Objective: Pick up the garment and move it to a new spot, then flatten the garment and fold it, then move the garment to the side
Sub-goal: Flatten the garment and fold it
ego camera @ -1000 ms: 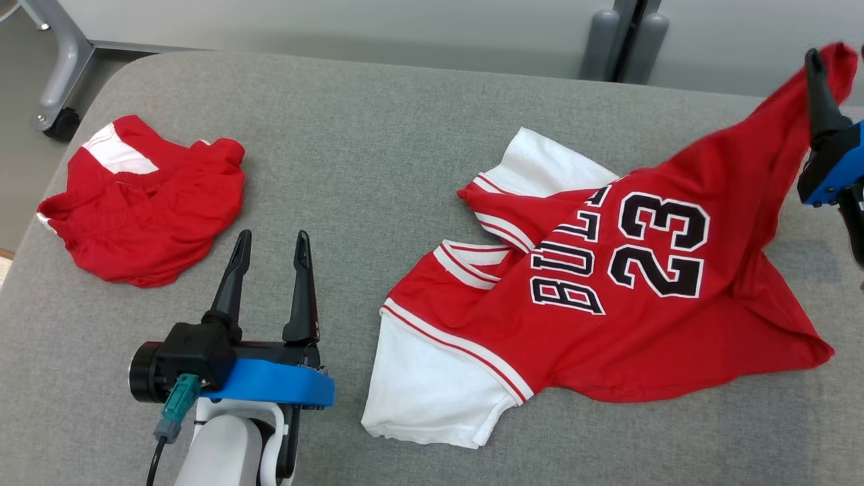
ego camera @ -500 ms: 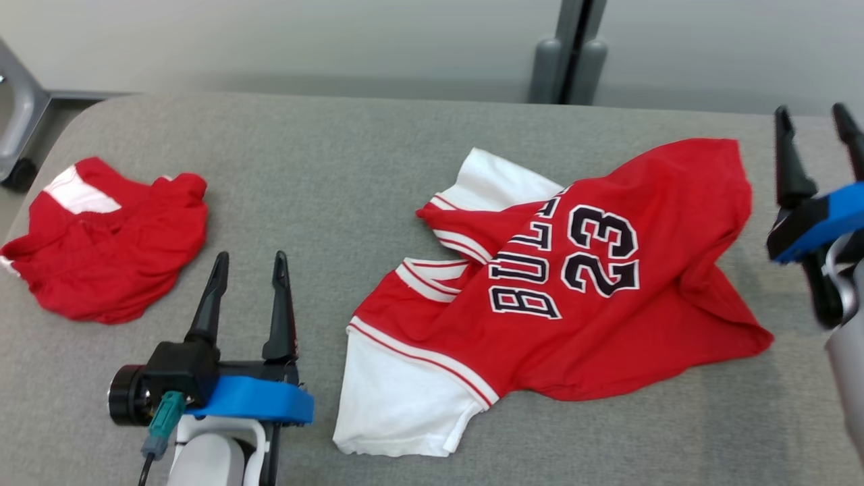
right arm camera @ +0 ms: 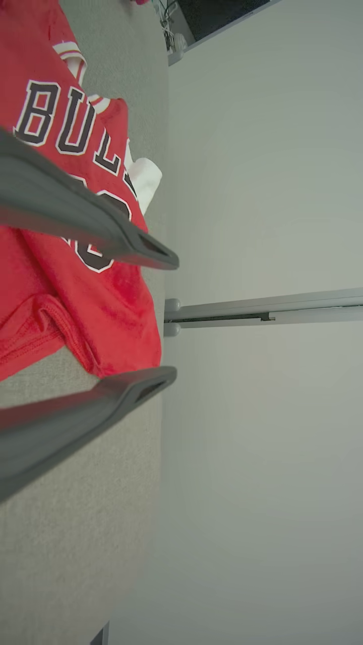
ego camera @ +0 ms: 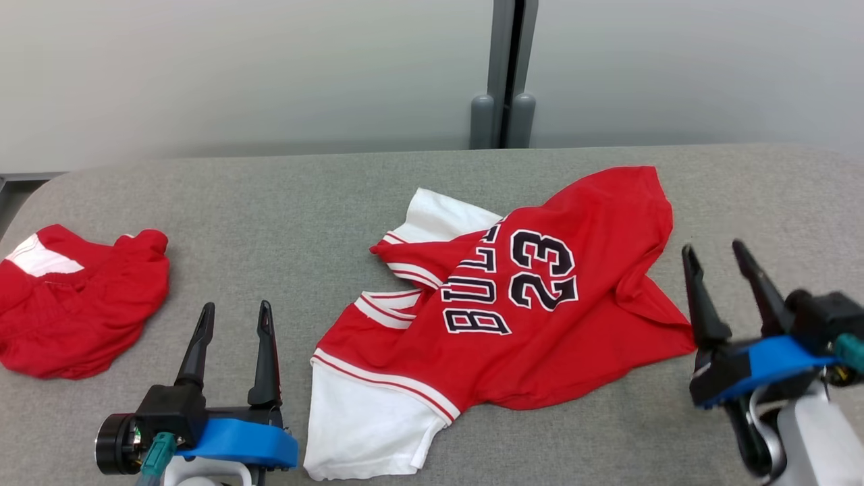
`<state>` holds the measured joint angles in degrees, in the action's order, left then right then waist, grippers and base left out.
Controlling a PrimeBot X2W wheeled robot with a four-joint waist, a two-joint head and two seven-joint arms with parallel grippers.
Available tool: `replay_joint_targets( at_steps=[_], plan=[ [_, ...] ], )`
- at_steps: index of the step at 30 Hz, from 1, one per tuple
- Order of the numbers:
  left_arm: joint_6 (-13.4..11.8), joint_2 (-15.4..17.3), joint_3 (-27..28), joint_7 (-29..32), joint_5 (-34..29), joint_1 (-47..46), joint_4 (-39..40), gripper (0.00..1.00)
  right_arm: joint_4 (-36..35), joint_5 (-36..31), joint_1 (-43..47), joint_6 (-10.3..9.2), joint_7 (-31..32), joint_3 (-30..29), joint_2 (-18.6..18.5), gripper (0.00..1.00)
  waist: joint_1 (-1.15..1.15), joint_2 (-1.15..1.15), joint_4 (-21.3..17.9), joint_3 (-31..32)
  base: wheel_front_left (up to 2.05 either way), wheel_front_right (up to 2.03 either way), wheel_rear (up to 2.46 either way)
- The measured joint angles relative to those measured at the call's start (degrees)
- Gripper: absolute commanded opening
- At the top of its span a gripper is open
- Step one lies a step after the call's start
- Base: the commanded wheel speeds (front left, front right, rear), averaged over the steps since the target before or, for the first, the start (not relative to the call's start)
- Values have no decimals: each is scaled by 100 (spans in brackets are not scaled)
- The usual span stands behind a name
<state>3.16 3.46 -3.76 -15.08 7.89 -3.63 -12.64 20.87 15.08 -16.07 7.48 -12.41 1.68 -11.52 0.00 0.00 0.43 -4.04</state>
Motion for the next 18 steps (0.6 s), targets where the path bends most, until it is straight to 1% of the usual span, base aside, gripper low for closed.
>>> replay_joint_targets(
  at_steps=[5, 10, 13, 18],
  plan=[
    [35, -1, -1, 1, -52, 31, -13, 100, -821, -230, 752, 1, 326, -185, 207, 100, 0, 0, -2, 54, 0, 0, 0],
    [35, -1, 20, 1, -94, 102, -45, 100, -1448, -383, 1362, 1, 649, -394, 419, 100, 0, 0, 26, 99, 0, 0, 0],
    [34, -2, 21, 1, -119, 118, -64, 100, -1635, -544, 1629, 1, 794, -514, 502, 100, 0, 0, 53, 116, 0, 0, 0],
    [22, 0, 5, 1, -169, 155, -136, 100, -1715, -673, 1878, 0, 909, -665, 602, 100, 0, 0, 95, 98, 0, 0, 0]
  ],
)
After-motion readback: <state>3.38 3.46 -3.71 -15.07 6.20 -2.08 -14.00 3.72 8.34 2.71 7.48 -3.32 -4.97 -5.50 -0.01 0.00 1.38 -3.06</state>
